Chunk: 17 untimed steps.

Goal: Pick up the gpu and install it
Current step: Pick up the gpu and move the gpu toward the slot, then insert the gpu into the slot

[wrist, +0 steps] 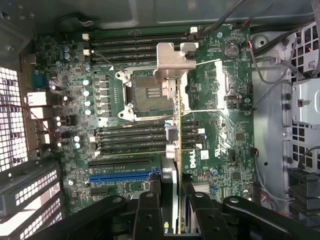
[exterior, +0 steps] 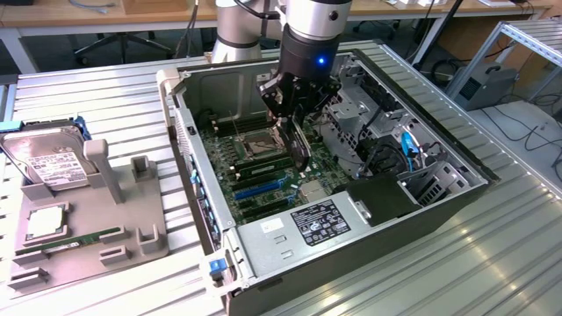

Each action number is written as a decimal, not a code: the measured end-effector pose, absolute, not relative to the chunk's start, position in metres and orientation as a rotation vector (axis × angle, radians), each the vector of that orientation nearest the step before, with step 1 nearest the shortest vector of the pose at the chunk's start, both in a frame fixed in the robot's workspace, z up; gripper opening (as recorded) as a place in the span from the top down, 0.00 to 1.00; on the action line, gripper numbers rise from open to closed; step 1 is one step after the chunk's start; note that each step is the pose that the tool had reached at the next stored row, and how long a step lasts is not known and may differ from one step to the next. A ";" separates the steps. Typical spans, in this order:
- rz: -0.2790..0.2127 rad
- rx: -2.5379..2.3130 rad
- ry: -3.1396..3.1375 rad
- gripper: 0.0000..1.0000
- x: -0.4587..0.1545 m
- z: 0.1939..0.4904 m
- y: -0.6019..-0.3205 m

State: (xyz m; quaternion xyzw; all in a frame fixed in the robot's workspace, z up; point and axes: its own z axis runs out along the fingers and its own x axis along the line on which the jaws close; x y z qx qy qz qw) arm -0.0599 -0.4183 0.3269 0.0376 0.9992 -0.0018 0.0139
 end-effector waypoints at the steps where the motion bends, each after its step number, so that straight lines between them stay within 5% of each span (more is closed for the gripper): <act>1: -0.005 0.117 3.111 0.73 -0.060 0.327 -0.418; 17: -0.005 0.089 3.112 0.73 -0.060 0.327 -0.418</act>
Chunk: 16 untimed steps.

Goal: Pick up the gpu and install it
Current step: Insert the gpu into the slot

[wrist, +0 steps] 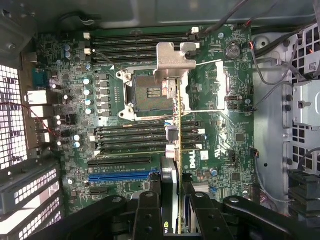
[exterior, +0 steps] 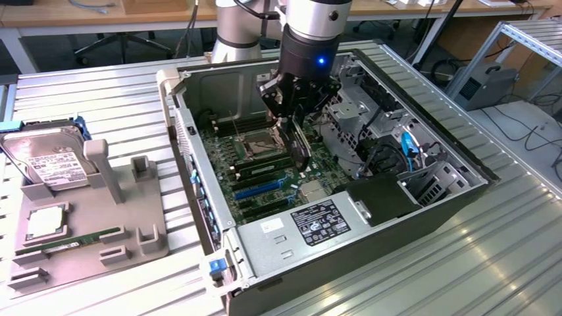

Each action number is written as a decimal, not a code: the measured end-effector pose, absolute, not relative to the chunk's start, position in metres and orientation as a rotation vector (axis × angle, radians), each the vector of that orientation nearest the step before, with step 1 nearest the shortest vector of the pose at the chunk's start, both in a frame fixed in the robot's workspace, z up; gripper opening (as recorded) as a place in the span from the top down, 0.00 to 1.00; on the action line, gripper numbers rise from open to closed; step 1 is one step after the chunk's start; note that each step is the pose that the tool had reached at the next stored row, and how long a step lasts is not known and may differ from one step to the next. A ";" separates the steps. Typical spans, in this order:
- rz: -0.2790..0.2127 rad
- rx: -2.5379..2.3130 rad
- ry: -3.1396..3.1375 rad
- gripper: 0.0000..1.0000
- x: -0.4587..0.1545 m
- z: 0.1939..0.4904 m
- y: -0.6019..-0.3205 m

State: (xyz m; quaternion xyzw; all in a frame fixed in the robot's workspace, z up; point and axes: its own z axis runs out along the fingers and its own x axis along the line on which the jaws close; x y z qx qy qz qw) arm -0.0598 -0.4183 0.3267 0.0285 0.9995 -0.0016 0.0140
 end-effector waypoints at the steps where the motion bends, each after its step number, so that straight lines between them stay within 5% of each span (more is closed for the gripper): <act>1: -0.005 0.081 3.113 0.73 -0.060 0.327 -0.418; 16: -0.003 -0.058 3.113 0.73 -0.060 0.327 -0.418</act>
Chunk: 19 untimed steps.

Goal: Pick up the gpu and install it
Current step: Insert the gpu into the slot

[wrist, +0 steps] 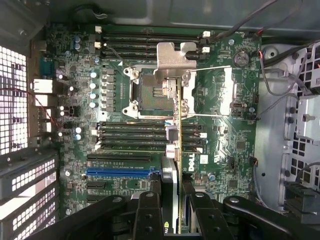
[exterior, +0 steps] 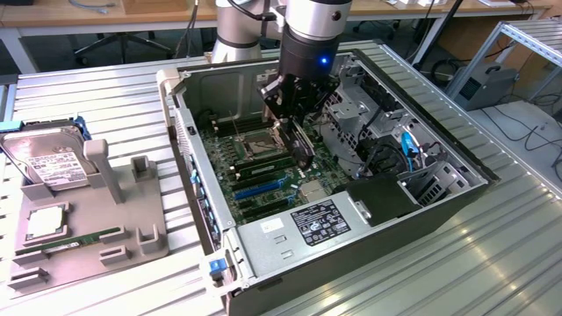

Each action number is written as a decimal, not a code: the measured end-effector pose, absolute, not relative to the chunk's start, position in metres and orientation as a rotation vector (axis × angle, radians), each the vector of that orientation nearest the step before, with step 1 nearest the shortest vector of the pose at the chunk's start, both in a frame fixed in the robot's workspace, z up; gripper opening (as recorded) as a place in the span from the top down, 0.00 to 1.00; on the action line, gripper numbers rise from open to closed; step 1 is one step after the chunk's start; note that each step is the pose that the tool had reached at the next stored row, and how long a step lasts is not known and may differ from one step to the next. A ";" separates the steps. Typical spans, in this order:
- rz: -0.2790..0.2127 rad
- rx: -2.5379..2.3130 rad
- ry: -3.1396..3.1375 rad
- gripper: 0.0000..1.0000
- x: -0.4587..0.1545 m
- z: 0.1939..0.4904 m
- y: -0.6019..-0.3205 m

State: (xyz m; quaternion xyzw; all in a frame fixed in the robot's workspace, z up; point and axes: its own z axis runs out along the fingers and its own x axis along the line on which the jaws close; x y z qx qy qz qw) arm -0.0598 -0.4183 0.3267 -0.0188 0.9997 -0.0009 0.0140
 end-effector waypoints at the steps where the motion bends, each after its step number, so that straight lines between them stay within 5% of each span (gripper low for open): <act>1: -0.003 -0.067 3.113 0.73 -0.060 0.327 -0.418; 19: 0.000 -0.233 3.105 0.73 -0.060 0.327 -0.418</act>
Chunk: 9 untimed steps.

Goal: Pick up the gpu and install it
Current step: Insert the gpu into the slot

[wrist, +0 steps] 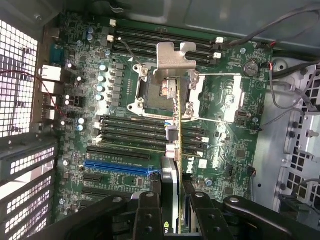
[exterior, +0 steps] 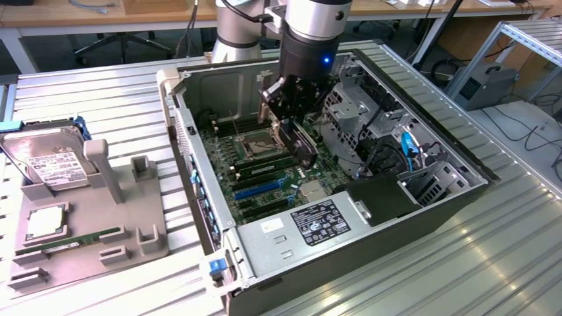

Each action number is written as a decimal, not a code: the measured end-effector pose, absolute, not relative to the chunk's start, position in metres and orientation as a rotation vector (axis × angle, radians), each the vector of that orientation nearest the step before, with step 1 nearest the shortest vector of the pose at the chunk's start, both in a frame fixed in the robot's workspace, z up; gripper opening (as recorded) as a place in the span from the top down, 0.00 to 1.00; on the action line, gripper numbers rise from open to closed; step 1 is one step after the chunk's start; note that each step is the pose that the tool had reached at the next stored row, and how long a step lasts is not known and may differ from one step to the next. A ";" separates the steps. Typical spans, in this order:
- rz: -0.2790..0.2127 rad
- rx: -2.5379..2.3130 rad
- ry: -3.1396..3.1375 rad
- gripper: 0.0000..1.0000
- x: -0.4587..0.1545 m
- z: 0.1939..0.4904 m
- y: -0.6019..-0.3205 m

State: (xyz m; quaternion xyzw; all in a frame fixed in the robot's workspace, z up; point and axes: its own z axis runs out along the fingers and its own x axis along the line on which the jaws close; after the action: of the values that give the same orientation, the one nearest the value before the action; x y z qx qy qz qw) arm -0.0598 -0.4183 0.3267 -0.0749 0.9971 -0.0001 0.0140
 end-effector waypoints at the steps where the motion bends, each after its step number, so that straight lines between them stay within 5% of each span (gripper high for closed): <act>1: 0.000 -0.241 3.104 0.73 -0.060 0.327 -0.418; 9: 0.001 -0.306 3.098 0.73 -0.060 0.327 -0.418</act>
State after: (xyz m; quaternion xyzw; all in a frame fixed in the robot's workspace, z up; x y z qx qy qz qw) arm -0.0598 -0.4183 0.3267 -0.0983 0.9951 0.0002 0.0140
